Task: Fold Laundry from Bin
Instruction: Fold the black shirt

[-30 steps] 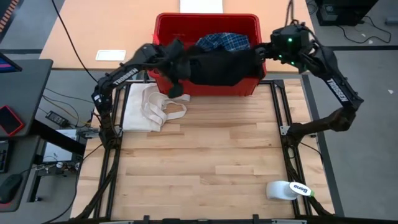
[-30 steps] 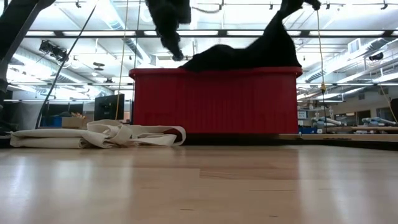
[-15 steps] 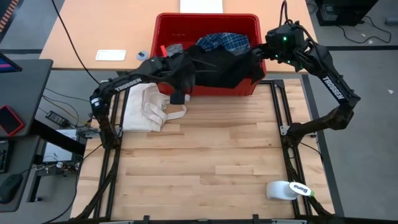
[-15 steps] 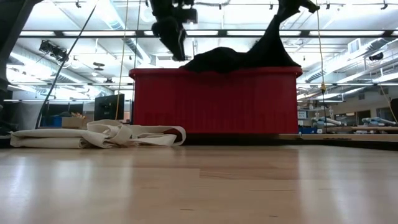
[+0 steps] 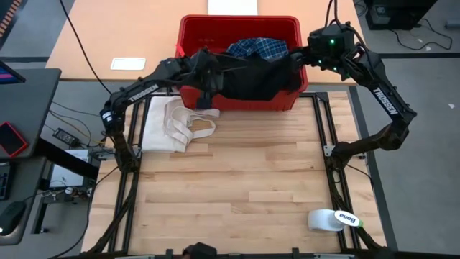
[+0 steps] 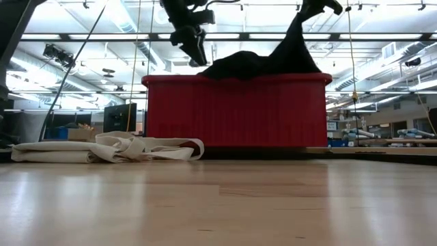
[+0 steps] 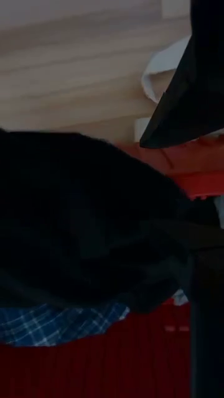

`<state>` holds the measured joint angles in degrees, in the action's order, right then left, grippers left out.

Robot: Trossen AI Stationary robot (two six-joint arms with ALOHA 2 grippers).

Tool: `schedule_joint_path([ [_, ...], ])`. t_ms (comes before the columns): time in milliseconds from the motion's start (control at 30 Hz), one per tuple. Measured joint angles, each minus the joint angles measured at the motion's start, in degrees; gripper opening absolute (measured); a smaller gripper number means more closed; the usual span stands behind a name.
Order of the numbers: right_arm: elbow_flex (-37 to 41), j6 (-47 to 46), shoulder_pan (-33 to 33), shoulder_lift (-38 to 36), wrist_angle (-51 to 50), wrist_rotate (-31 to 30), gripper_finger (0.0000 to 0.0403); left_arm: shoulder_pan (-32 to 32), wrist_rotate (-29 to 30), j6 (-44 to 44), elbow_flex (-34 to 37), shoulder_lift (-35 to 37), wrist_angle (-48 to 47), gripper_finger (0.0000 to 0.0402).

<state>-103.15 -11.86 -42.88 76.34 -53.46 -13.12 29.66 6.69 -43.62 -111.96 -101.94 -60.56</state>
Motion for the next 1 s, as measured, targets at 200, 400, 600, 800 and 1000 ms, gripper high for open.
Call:
schedule_joint_path([
  [200,0.00,0.02,0.21,0.00,2.82,-0.01,0.0007,2.91,-4.83,0.74,-0.02,-0.80,-2.49,0.0201],
  [400,0.02,0.02,0.21,0.00,4.57,1.08,0.0007,4.36,-5.50,1.58,-0.07,-1.93,-1.81,0.0201],
  [600,0.02,0.00,0.21,0.00,4.56,1.28,0.0007,4.89,-6.16,2.09,-0.07,-3.90,-3.05,0.0167],
  [800,0.02,0.02,0.21,0.00,4.53,1.31,0.0007,4.23,-5.23,3.95,-0.04,-3.59,-2.39,0.0063],
  [1000,0.02,0.94,0.21,0.00,4.48,1.31,0.0007,4.18,-5.85,5.83,-0.04,-3.53,-2.06,0.0058],
])
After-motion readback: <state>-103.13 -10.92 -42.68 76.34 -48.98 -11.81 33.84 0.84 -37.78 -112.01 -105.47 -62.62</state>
